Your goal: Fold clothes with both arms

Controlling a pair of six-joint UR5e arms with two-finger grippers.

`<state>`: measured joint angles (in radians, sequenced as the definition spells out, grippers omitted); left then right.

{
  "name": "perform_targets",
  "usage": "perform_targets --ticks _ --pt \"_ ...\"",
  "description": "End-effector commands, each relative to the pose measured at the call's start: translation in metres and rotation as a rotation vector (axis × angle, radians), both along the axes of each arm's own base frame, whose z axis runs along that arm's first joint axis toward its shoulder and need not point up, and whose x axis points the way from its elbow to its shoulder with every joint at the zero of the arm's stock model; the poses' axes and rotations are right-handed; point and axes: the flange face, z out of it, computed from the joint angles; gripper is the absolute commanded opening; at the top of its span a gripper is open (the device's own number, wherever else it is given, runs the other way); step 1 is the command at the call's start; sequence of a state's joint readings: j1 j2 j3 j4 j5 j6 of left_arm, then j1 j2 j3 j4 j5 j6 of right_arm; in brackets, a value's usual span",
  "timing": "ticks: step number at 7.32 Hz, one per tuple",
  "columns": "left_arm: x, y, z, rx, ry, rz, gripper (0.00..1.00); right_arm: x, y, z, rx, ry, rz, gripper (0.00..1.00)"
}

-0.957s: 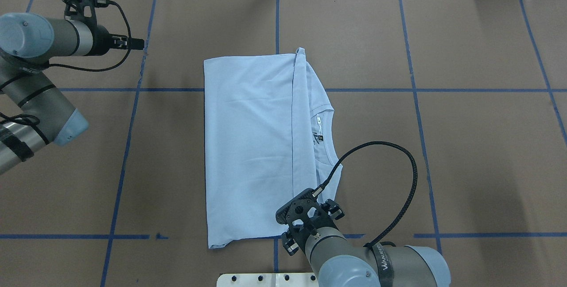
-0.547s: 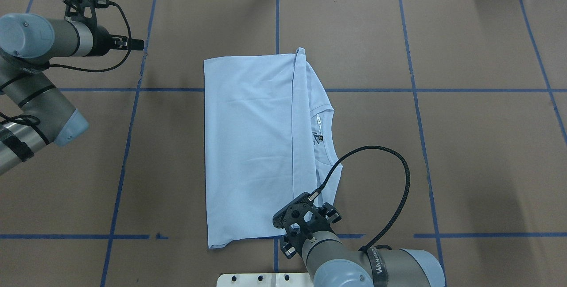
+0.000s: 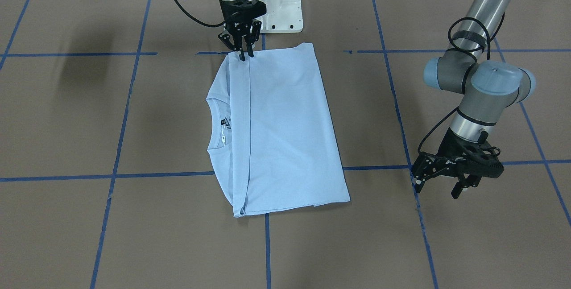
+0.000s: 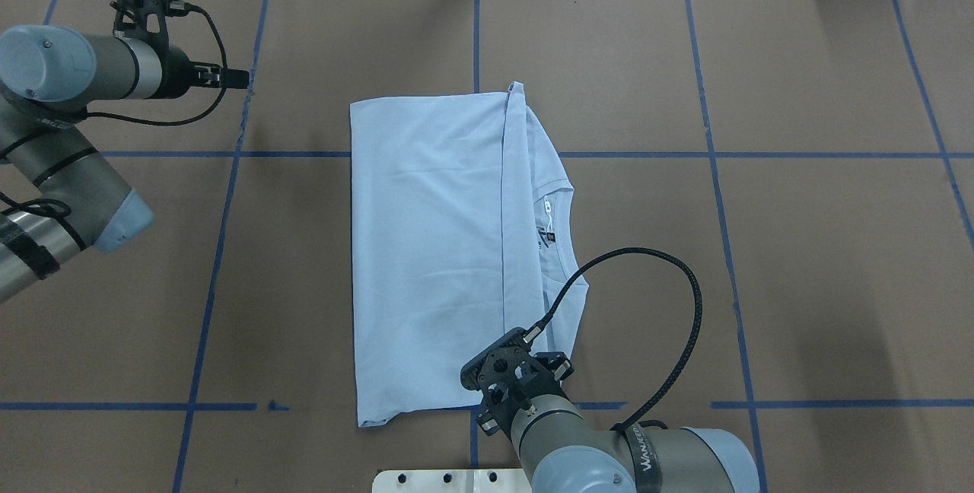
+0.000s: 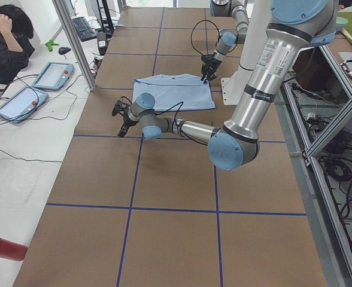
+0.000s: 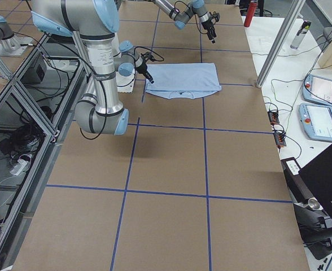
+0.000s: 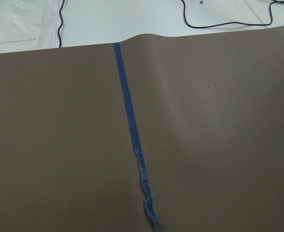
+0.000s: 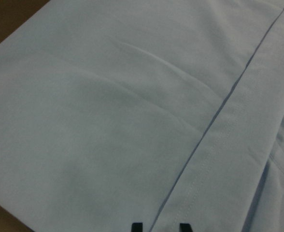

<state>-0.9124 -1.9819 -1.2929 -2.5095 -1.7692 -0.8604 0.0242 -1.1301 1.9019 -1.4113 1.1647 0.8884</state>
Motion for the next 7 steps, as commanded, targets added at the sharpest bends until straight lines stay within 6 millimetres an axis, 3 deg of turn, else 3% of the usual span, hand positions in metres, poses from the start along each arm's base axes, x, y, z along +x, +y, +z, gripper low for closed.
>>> perform_targets --ticks 1,7 --pt "0.0017 0.0011 0.0002 0.005 0.005 0.004 1.00 -0.0007 -0.0004 0.0014 0.000 0.003 0.003 0.33" --pt "0.0017 0.0009 0.0010 0.004 0.003 0.002 1.00 -0.0055 0.0061 -0.0062 -0.024 -0.005 -0.025 0.40"
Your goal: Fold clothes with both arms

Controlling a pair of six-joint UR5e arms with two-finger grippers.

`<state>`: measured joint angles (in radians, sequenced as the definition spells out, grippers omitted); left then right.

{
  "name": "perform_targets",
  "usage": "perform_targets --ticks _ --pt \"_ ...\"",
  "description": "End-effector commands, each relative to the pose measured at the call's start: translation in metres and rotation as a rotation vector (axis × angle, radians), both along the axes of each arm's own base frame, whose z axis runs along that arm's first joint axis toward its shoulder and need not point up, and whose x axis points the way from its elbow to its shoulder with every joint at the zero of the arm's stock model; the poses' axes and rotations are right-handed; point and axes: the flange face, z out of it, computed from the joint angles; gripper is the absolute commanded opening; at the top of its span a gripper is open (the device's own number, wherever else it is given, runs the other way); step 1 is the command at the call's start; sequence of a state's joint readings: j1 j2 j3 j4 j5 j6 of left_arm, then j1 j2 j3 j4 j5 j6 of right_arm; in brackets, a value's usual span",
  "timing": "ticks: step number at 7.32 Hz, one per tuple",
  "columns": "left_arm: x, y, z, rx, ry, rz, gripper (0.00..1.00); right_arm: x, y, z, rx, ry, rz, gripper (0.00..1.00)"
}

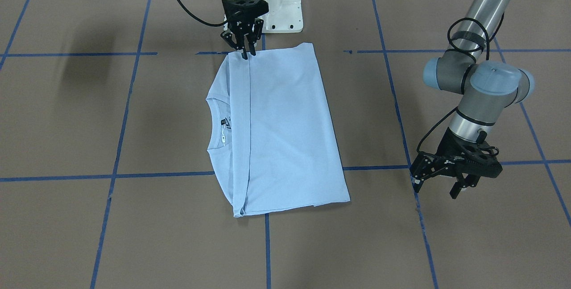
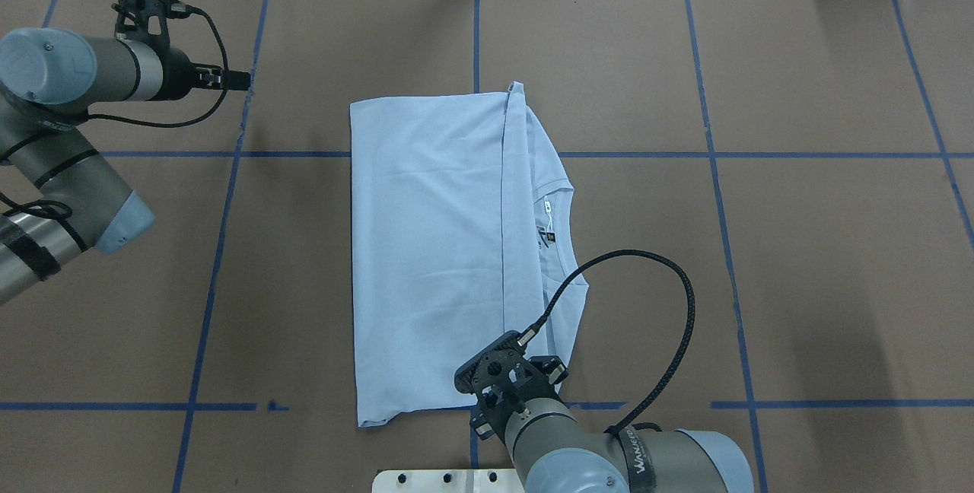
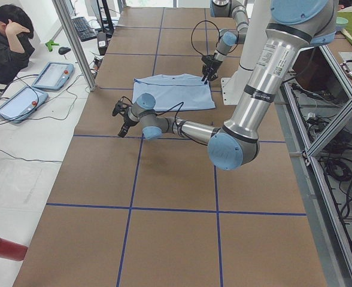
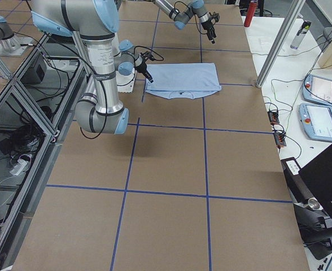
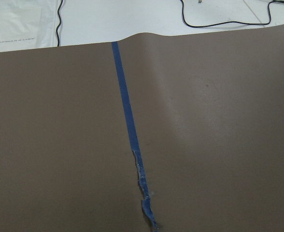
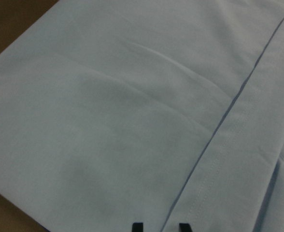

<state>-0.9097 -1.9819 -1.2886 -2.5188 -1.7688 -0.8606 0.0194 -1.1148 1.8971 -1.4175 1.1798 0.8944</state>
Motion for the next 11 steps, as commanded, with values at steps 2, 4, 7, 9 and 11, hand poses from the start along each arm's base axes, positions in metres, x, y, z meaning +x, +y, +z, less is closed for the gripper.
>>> perform_targets --ticks 2,4,7,9,11 --pt "0.0001 0.0001 0.0000 0.000 0.001 0.001 1.00 -0.0022 0.0023 0.0033 -0.013 0.011 -0.014 0.40" --pt "0.0000 0.0000 0.0000 0.000 0.000 0.000 1.00 -0.0024 0.0027 0.0039 -0.017 0.013 -0.017 0.40" --pt "0.0065 0.0038 -0.0008 0.005 0.004 0.011 1.00 -0.0021 0.0026 0.0091 -0.019 0.021 -0.014 0.34" --pt "0.0074 0.0044 -0.0010 0.006 0.005 0.012 1.00 -0.0019 0.0024 0.0100 -0.018 0.023 -0.013 0.20" --pt "0.0074 0.0044 -0.0010 0.006 0.005 0.012 1.00 -0.0015 0.0020 0.0117 -0.016 0.025 -0.008 0.00"
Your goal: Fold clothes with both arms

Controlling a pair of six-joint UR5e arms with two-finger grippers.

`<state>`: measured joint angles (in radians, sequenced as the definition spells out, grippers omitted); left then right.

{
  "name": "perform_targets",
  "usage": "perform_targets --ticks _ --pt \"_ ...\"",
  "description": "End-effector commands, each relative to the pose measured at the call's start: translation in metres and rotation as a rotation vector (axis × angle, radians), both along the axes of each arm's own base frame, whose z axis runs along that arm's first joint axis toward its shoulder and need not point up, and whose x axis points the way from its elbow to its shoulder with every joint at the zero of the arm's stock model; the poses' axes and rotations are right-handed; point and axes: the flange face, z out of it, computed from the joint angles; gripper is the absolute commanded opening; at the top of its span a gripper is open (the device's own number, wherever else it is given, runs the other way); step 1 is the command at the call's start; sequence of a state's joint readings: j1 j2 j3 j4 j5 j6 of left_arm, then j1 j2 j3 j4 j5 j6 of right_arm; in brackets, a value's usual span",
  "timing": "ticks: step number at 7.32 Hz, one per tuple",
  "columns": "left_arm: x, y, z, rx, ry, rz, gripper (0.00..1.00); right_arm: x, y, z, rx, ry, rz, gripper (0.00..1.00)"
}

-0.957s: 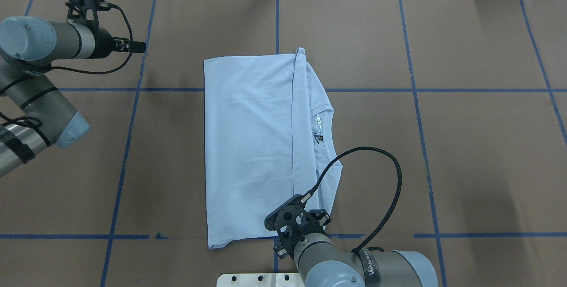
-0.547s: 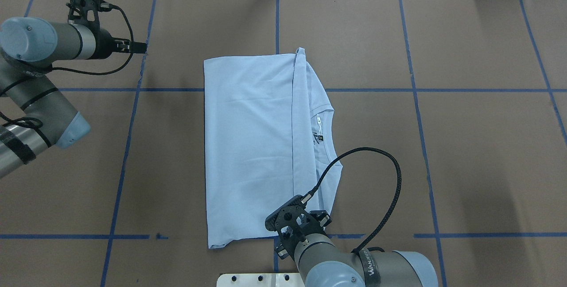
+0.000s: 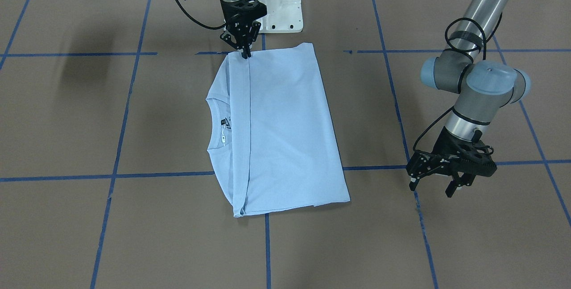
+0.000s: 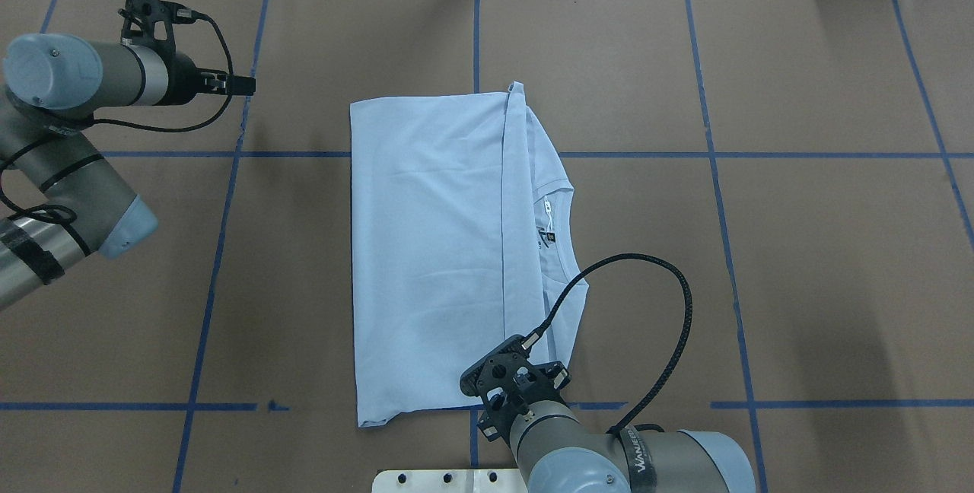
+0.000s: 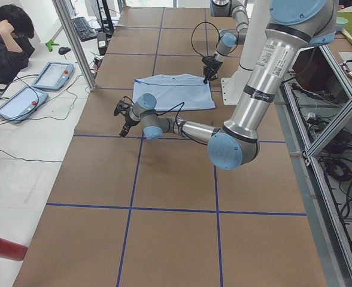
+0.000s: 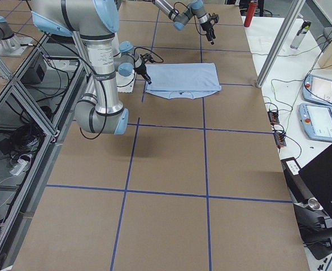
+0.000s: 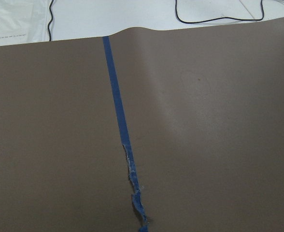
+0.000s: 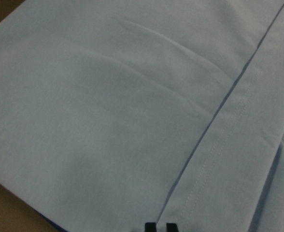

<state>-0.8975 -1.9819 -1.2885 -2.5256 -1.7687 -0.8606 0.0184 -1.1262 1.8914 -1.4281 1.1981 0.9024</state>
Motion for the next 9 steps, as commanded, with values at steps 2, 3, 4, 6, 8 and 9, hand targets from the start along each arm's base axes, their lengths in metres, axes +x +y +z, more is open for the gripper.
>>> perform_targets --ticks 2,3,4,6,8,9 --pt "0.000 0.000 0.000 -0.001 0.000 0.000 1.00 0.007 -0.014 -0.009 0.004 -0.019 0.032 0.00" --pt "0.000 0.000 0.000 0.001 0.001 0.000 1.00 0.017 -0.027 -0.017 0.001 -0.037 0.052 0.00" --pt "0.002 0.001 0.000 0.001 0.001 0.003 1.00 0.034 -0.036 -0.012 -0.013 -0.040 0.074 0.00" --pt "0.004 0.002 0.000 0.001 0.001 0.006 1.00 0.058 -0.033 0.021 -0.169 -0.080 0.196 0.00" --pt "0.005 0.003 -0.001 0.002 0.002 0.008 1.00 0.067 -0.018 0.051 -0.303 -0.109 0.301 0.00" --pt "0.004 0.003 0.000 0.001 0.001 0.008 1.00 0.073 -0.009 0.056 -0.348 -0.135 0.344 0.00"
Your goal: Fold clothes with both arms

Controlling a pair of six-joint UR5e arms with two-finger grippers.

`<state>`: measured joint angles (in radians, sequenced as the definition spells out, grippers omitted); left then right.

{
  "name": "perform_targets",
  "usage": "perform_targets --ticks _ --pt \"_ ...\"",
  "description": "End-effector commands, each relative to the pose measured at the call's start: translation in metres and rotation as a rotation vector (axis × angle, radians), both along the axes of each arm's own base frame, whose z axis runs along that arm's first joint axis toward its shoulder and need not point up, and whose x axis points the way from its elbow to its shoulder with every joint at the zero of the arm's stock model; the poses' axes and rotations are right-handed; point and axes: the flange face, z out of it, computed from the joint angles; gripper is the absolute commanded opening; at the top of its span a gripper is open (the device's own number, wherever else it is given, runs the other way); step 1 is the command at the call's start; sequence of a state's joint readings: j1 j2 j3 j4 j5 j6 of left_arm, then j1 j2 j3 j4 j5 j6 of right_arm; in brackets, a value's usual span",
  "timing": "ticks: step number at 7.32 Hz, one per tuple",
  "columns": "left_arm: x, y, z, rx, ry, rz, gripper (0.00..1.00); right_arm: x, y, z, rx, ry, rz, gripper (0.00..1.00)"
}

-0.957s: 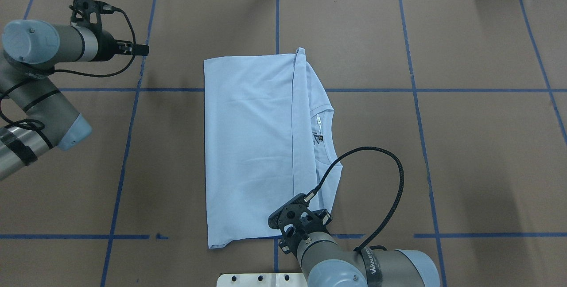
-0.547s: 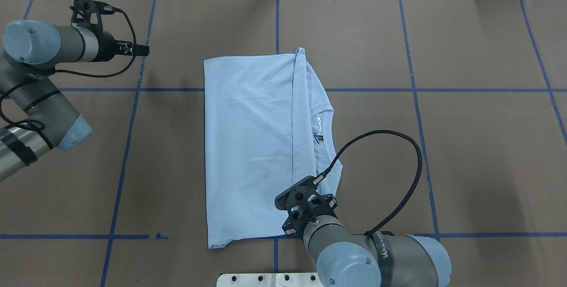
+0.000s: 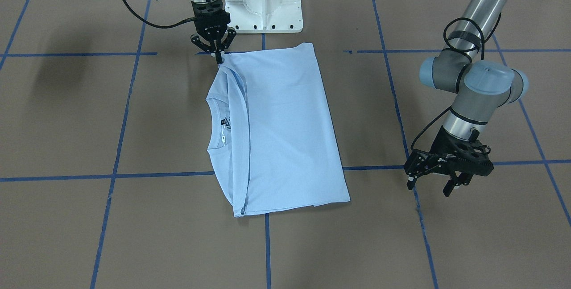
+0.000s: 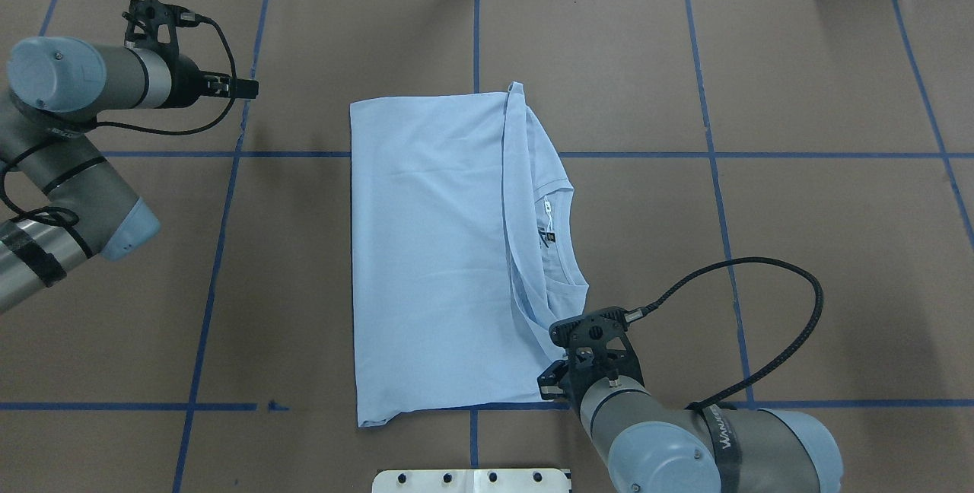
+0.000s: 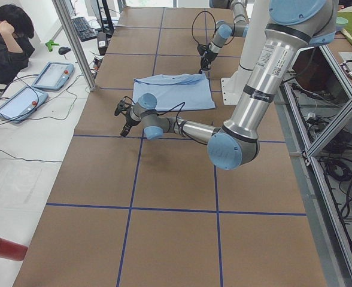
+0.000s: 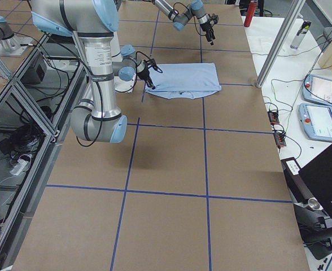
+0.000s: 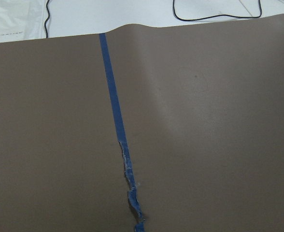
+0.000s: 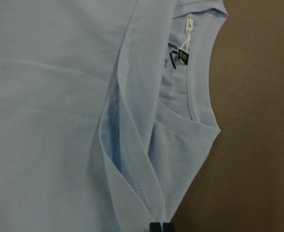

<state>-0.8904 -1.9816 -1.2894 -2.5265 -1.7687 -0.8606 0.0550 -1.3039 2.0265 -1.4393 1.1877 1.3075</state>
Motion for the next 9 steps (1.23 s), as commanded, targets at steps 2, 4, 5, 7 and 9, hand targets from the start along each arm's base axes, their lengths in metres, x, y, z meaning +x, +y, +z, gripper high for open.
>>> perform_targets --ticks 2,4,5,7,9 --pt "0.000 0.000 -0.001 0.002 0.002 0.001 1.00 0.002 0.031 0.018 -0.105 -0.062 0.129 0.00" --pt "0.000 0.000 0.000 0.001 0.001 0.001 1.00 0.001 0.035 0.020 -0.134 -0.082 0.159 0.00" --pt "0.000 0.000 0.000 0.001 0.001 0.001 1.00 -0.001 0.039 0.020 -0.131 -0.099 0.196 0.02" --pt "0.004 0.002 0.000 0.003 0.003 0.007 1.00 -0.006 0.046 0.010 -0.124 -0.115 0.168 1.00" --pt "0.004 0.003 -0.002 0.007 0.007 0.006 1.00 0.016 0.009 -0.028 -0.122 -0.192 0.167 1.00"
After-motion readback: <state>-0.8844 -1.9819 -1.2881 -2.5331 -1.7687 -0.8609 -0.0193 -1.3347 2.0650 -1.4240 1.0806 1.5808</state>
